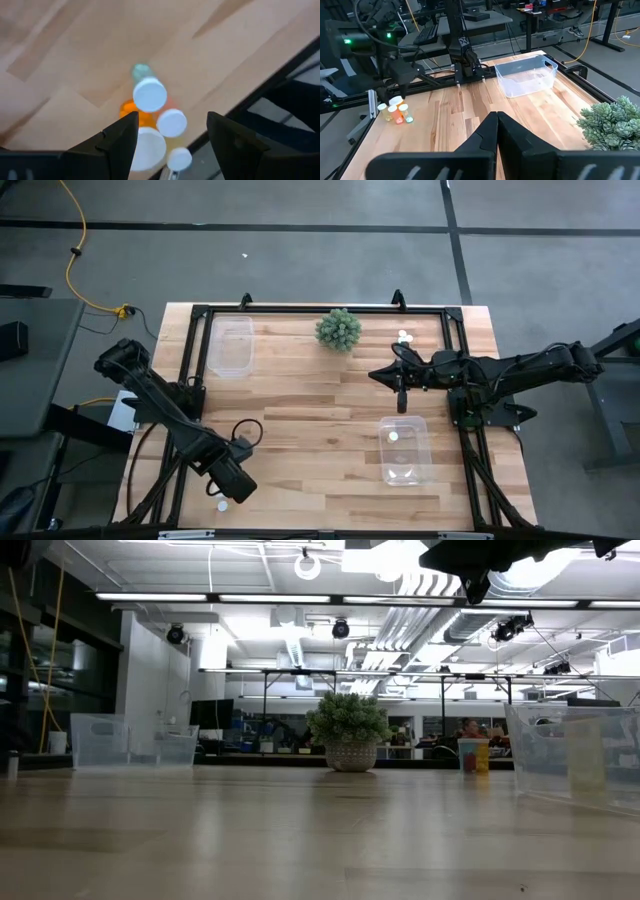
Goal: Pick and place medicine bottles into bin by pill shape (circle, oval)
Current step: Put the left light blue tablet bottle into the right transparent bin
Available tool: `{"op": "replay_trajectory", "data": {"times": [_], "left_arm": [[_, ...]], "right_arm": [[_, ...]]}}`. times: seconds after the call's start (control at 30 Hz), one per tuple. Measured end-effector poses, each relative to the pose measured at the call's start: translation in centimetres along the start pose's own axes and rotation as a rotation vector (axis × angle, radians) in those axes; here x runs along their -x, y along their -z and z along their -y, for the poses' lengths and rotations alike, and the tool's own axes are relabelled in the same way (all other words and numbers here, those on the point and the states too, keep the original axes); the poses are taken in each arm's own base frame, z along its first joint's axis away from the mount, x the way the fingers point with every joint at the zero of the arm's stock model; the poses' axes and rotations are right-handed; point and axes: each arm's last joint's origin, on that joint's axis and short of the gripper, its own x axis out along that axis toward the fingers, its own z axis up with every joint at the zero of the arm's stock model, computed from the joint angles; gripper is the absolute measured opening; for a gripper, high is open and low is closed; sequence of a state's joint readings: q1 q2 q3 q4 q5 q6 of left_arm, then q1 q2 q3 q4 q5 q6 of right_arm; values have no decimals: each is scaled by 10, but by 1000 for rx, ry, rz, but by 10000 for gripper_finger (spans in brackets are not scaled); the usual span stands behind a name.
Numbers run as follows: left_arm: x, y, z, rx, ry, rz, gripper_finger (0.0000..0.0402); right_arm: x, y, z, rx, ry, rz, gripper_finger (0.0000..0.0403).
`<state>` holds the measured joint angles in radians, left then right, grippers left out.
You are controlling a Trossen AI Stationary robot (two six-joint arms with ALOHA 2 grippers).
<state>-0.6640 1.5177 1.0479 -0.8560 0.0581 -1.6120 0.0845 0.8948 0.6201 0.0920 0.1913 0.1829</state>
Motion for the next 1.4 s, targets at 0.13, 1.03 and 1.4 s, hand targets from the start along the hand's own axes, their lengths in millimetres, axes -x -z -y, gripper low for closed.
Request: {"op": "replay_trajectory", "data": {"times": [0.13, 1.03, 1.4], "left_arm": [[-7, -1, 1, 9, -47, 20, 223], [-38, -1, 4, -17, -150, 29, 191], [-38, -1, 4, -35, -150, 19, 123]], "right_arm": [[0, 1, 0, 2, 2, -8, 0], [0, 4, 1, -19, 13, -35, 0], [0, 4, 1, -17, 14, -42, 0]]}}
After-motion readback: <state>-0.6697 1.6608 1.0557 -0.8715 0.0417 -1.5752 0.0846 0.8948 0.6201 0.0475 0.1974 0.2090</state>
